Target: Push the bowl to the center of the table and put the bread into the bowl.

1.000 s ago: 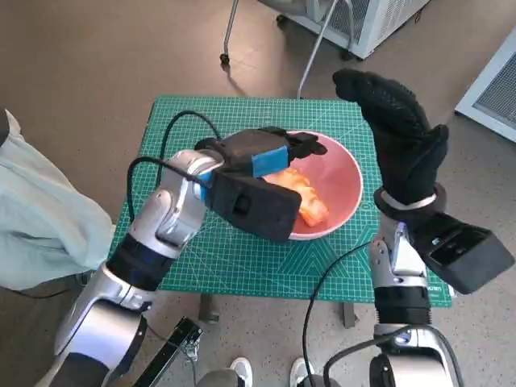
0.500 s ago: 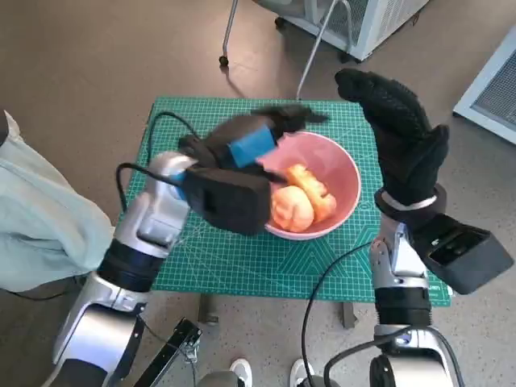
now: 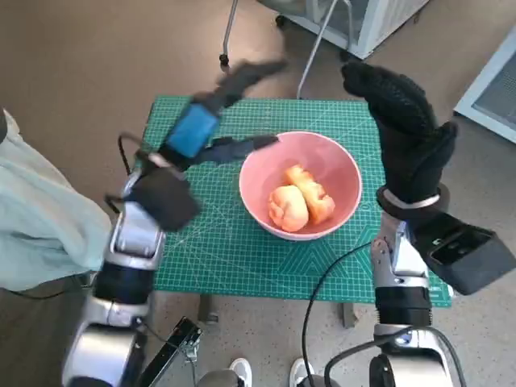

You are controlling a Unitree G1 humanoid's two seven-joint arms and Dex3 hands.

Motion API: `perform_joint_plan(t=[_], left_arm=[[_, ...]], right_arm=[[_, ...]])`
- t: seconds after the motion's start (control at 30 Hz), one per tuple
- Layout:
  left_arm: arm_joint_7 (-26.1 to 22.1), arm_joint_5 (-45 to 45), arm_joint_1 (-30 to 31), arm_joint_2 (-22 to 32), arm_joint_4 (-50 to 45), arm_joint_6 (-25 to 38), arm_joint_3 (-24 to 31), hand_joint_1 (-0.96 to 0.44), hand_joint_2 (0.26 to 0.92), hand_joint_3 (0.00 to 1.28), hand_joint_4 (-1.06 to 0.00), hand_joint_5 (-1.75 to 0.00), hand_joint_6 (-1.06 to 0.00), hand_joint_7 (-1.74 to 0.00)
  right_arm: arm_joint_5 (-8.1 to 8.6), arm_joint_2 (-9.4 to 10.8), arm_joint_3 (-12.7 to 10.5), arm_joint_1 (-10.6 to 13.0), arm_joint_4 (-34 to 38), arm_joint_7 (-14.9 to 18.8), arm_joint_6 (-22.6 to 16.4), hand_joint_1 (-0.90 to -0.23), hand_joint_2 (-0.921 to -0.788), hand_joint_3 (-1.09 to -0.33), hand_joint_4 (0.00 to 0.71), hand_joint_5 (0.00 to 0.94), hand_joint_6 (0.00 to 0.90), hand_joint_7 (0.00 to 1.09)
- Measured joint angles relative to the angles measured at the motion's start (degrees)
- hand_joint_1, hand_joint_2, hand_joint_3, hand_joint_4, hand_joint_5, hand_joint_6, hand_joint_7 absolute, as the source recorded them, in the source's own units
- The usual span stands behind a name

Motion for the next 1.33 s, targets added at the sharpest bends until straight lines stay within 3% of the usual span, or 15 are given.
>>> perform_joint_plan(t=[0.13, 0.33, 0.8, 1.33], left_arm=[[0.2, -4.6, 2.3, -2.7, -3.2, -0.6, 1.3, -0.39, 0.921, 0.28, -0.39, -0.01, -0.17, -0.59], [-0.9, -6.1, 3.1, -1.8, -5.2, -1.9, 2.3, -0.4, 0.921, 0.29, -0.37, 0.0, -0.11, -0.65], [-2.2, -7.1, 4.3, -0.9, -6.8, -2.2, 3.6, -0.42, 0.921, 0.28, -0.34, 0.0, -0.11, -0.55], [-1.4, -5.3, 4.4, -0.1, -7.1, -3.6, 3.5, -0.41, 0.921, 0.28, -0.3, 0.0, -0.12, -0.53]], right_arm=[[-1.6, 0.0, 0.4, -0.1, -1.3, -1.3, 0.7, -0.684, -0.921, -0.788, 0.3, 0.002, -0.001, 0.82], [-2.09, -0.3, 0.5, -0.3, -2.7, -2.5, 1.6, -0.676, -0.921, -0.791, 0.292, 0.0, -0.001, 0.8], [-1.91, -0.8, 1.5, -2.3, -3.4, -2.9, 4.5, -0.672, -0.921, -0.79, 0.287, 0.001, -0.001, 0.79], [-1.68, -0.9, 2.1, -2.6, -3.5, -2.8, 5.2, -0.657, -0.921, -0.795, 0.285, 0.0, -0.001, 0.78]])
